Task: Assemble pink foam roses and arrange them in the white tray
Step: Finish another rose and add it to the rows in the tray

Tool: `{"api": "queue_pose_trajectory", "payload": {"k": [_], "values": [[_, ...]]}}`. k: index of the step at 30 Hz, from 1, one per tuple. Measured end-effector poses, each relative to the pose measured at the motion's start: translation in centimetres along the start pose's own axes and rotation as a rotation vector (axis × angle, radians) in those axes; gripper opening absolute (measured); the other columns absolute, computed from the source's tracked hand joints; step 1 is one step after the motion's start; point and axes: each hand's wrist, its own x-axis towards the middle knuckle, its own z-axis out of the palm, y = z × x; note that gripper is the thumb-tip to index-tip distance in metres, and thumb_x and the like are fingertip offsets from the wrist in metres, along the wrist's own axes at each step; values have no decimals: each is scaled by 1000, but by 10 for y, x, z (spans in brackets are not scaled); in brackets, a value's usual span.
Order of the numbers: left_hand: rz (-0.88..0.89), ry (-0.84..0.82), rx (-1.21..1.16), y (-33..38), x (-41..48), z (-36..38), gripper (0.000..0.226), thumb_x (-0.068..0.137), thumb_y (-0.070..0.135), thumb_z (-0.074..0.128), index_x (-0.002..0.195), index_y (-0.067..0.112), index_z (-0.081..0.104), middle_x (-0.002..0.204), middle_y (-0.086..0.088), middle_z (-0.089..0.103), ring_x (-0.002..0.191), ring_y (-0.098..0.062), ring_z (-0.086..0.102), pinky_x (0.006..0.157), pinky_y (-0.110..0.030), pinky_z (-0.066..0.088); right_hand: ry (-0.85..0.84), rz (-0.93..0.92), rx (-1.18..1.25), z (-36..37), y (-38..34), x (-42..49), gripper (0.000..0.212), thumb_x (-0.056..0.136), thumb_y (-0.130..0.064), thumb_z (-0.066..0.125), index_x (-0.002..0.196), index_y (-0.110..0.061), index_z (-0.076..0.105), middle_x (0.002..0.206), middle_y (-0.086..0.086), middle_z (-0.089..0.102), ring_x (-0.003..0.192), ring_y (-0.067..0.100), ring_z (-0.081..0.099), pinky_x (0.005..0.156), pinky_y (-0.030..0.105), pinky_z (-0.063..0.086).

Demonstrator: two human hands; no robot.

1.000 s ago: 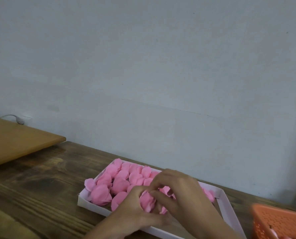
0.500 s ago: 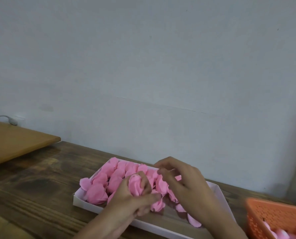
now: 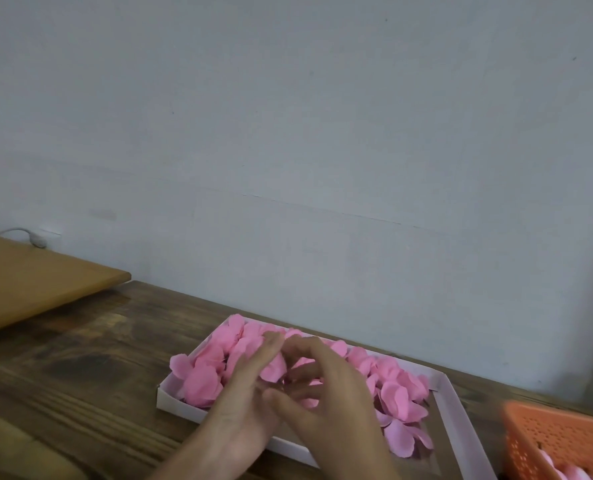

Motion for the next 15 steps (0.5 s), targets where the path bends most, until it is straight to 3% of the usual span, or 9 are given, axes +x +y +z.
{"api": "queue_pose_trajectory", "payload": {"k": [3, 6, 8, 12, 15], "values": [[8, -56, -40, -1, -3, 5, 48, 67, 31, 97, 103, 9, 74, 104, -19, 69, 91, -31, 71, 77, -40, 61, 86, 20, 73, 4, 2, -1, 34, 73, -19, 86, 94, -37, 68, 90, -18, 73, 79, 8, 73, 66, 19, 57], [63, -182, -24, -2, -6, 8, 36, 77, 17, 91, 96, 17, 61, 107, -20, 65, 101, -36, 68, 85, -44, 55, 138, 88, 230, 4, 0, -1, 32, 78, 0, 80, 87, -29, 70, 87, -8, 77, 76, 14, 75, 68, 24, 59], [95, -196, 14, 0, -6, 7, 29, 80, 14, 88, 93, 19, 63, 116, -19, 66, 109, -36, 67, 90, -46, 52, 123, 104, 323, 3, -3, 0, 24, 80, 3, 78, 89, -19, 71, 91, -4, 78, 80, 19, 75, 69, 28, 58], [129, -170, 143, 7, -10, 8, 23, 83, 30, 89, 91, 18, 71, 139, -16, 66, 134, -32, 61, 100, -42, 56, 1, 195, 523, 6, -12, 0, 9, 85, -13, 77, 92, -19, 77, 87, 4, 79, 79, 19, 75, 68, 24, 54], [124, -125, 308, 12, -12, 10, 41, 83, 49, 85, 107, 17, 78, 136, -16, 69, 127, -30, 65, 84, -32, 57, -80, 342, 675, 11, -12, 3, 14, 83, -22, 79, 95, -17, 82, 76, 8, 73, 73, 16, 69, 67, 23, 54]]}}
